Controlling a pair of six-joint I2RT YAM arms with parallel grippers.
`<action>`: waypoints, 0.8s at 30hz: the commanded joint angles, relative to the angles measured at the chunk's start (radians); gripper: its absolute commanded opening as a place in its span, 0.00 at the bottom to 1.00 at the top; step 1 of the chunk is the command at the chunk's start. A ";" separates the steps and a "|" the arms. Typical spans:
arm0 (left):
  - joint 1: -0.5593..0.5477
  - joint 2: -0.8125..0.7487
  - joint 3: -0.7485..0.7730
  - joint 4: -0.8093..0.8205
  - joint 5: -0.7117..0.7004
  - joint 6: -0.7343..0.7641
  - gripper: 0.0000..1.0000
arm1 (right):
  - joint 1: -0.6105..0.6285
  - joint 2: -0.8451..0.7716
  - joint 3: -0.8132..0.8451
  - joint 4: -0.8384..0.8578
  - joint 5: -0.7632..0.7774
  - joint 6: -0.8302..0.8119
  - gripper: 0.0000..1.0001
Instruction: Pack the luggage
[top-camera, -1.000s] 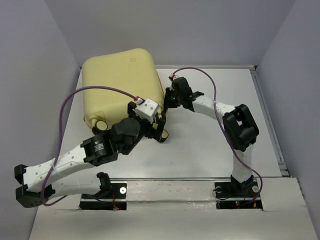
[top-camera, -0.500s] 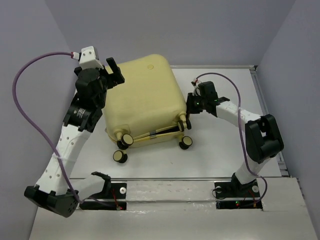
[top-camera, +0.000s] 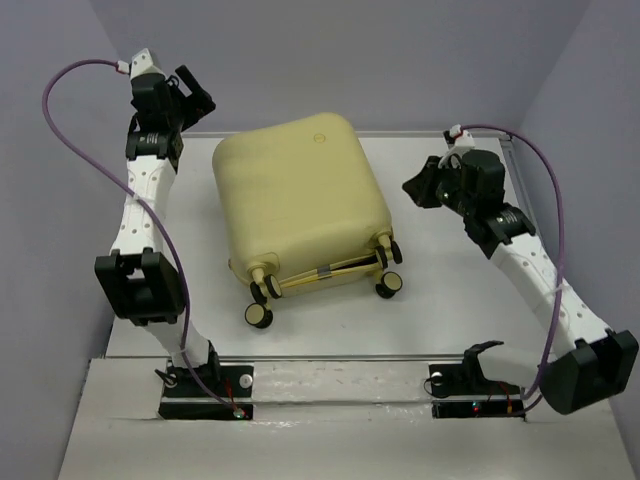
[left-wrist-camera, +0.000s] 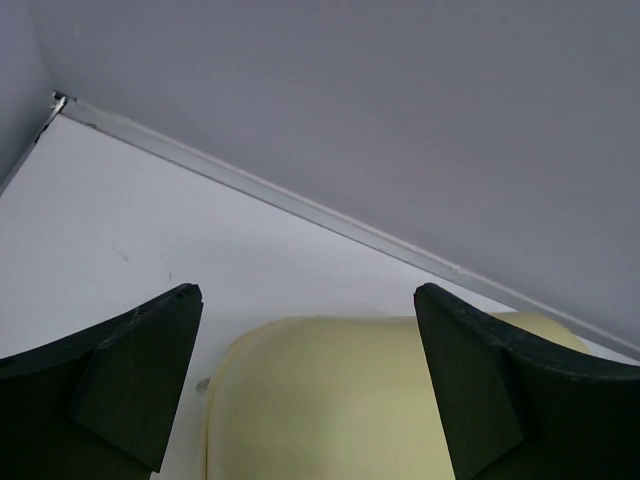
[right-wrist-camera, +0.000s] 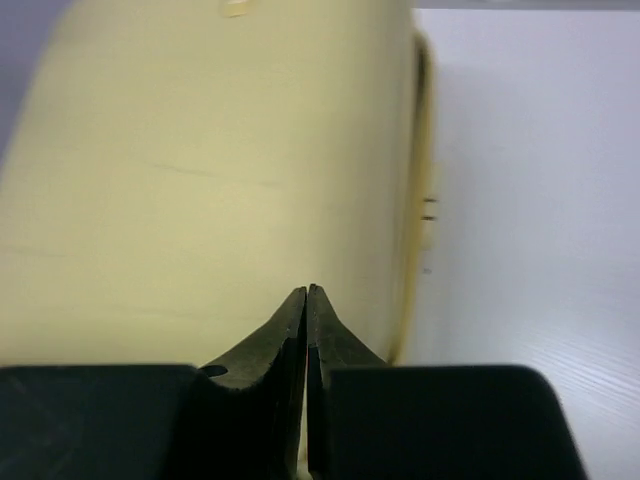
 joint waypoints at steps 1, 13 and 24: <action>0.037 0.212 0.258 0.010 0.188 0.008 0.99 | 0.273 -0.067 -0.034 0.043 -0.088 -0.002 0.07; 0.080 0.685 0.706 0.085 0.417 -0.020 0.99 | 0.576 -0.091 -0.290 -0.064 -0.090 -0.001 0.07; 0.032 0.867 0.780 0.216 0.529 0.012 0.97 | 0.576 0.088 -0.258 0.019 0.286 0.068 0.07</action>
